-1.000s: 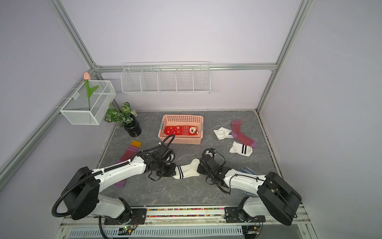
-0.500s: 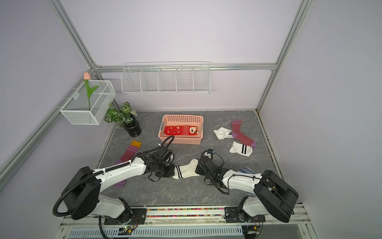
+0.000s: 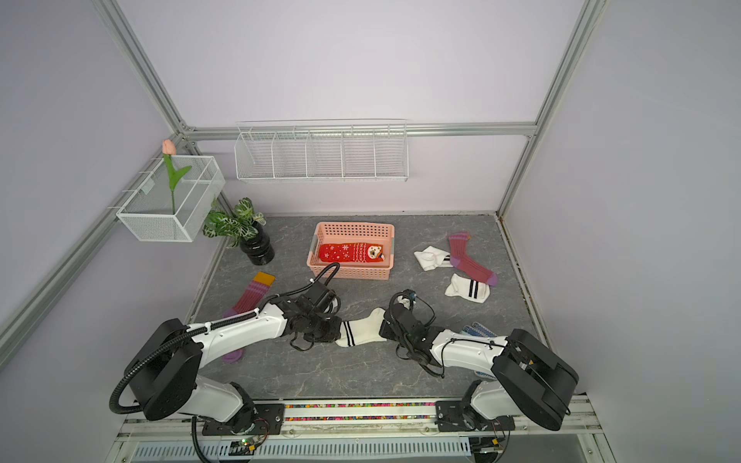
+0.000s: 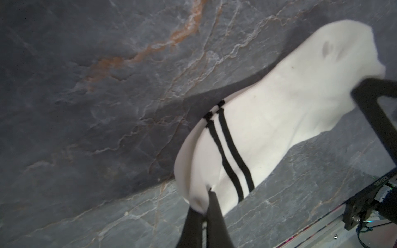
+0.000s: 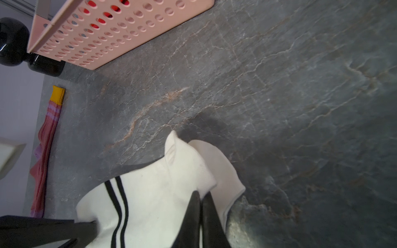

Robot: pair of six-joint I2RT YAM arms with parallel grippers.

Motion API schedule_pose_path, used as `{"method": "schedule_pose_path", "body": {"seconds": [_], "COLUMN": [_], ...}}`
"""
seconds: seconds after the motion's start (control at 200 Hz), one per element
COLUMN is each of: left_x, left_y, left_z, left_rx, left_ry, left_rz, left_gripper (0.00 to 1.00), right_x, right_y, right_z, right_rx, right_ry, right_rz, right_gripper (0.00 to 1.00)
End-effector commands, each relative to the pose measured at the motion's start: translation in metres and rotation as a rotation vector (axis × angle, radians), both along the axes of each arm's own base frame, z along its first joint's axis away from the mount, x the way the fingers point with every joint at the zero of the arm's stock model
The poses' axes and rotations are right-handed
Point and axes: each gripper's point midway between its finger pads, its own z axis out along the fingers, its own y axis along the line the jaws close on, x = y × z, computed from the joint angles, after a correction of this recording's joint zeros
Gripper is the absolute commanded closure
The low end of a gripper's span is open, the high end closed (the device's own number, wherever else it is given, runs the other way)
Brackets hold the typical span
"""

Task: Place the socks together as a pair
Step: Place the sock in the sock.

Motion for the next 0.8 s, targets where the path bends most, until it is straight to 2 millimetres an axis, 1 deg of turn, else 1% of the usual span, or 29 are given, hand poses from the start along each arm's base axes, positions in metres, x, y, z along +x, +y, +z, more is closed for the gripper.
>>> {"method": "schedule_pose_path", "body": {"seconds": [0.0,0.24,0.44,0.555,0.665,0.795], "left_x": [0.0,0.002,0.002,0.004,0.005,0.006], "left_y": [0.004,0.002,0.002,0.008,0.004,0.003], "left_z": [-0.006,0.001,-0.002,-0.003,0.001,-0.001], "left_rx": [0.025,0.009,0.017,0.053,0.029,0.031], "left_ry": [-0.001,-0.02,-0.017,-0.028,-0.032,-0.029], "left_rz": [-0.001,-0.002,-0.003,-0.002,-0.002,-0.001], "left_gripper": [1.0,1.0,1.0,1.0,1.0,1.0], "right_x": [-0.005,-0.008,-0.008,-0.009,-0.009,-0.01], "right_y": [-0.006,-0.006,-0.008,-0.007,-0.007,-0.009], "right_z": [-0.009,-0.008,-0.004,-0.001,0.0,-0.001], "right_rx": [-0.012,-0.013,-0.007,-0.001,-0.003,-0.008], "right_ry": [0.015,0.013,-0.004,-0.005,-0.009,-0.008], "right_rz": [-0.027,-0.025,-0.034,-0.032,-0.033,-0.033], "right_gripper": [0.93,0.93,0.93,0.93,0.93,0.93]}}
